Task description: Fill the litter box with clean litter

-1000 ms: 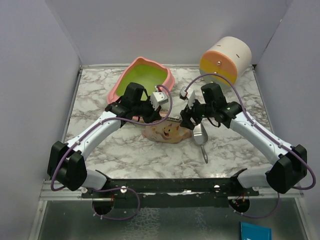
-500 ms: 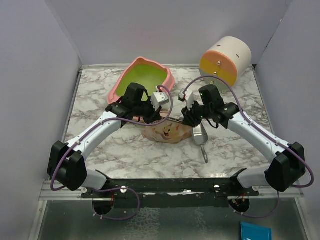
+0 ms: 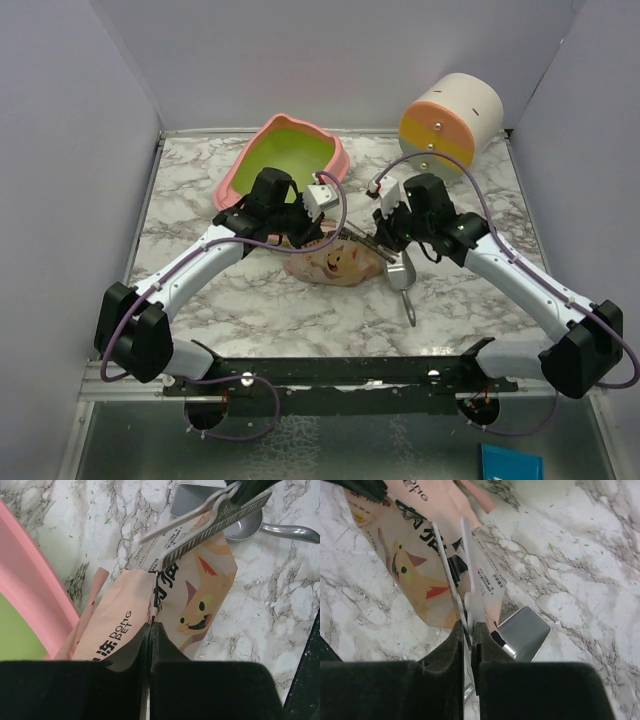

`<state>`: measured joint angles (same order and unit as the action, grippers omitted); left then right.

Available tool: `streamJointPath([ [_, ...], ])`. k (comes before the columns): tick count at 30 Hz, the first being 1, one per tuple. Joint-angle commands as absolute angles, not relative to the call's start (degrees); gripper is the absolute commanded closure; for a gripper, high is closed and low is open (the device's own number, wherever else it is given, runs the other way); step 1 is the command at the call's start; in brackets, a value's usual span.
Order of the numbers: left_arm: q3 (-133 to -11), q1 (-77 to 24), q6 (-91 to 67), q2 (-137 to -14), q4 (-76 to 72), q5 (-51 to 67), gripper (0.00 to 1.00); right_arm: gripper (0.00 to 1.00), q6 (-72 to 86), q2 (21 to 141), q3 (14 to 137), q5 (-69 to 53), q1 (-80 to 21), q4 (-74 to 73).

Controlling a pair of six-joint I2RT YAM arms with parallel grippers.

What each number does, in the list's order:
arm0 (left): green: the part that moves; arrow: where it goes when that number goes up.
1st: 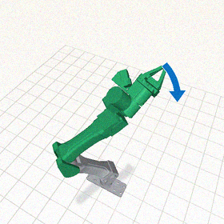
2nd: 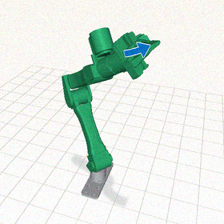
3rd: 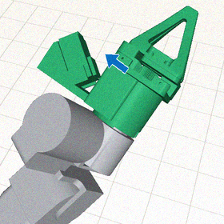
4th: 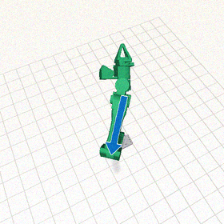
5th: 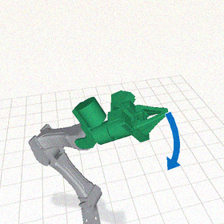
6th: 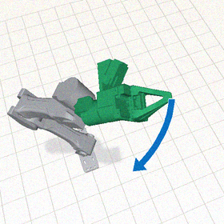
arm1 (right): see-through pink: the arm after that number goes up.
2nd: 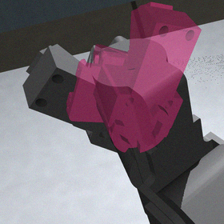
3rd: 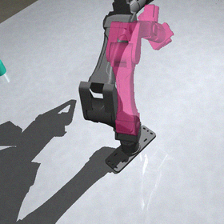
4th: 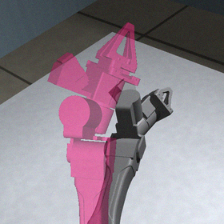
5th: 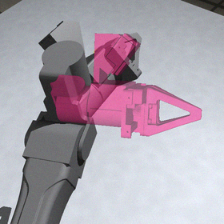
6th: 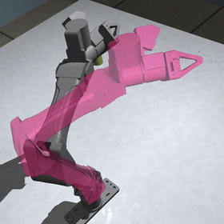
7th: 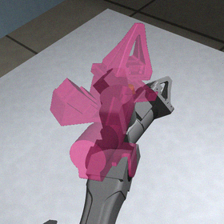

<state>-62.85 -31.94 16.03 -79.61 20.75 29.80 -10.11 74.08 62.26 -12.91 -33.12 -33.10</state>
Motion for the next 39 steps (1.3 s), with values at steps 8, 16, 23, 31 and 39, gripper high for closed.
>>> streamJointPath([
  [8, -60.91, -32.26, 12.66, -75.22, 15.91, 27.69, 1.00, 0.99, 10.95, 67.67, 60.09, 15.32, -18.06, -36.72],
  [16, -59.35, -32.26, 8.48, -73.09, 10.87, 25.88, 0.97, 0.99, 22.98, 71.80, 47.77, 8.39, -3.25, -24.84],
  [23, -58.77, -32.30, 5.94, -69.52, 10.74, 23.42, 0.80, 0.99, 26.24, 78.77, 45.27, 9.05, -1.43, -20.80],
  [31, -59.08, -31.99, -2.32, -66.70, 14.07, 7.43, 0.42, 0.80, 25.81, 77.98, 43.07, 10.58, -0.52, -19.35],
  [39, -71.04, -18.03, -20.25, -74.88, 26.64, 14.83, 0.27, 0.23, 23.06, 67.76, 44.94, 5.37, -0.53, -23.42],
])
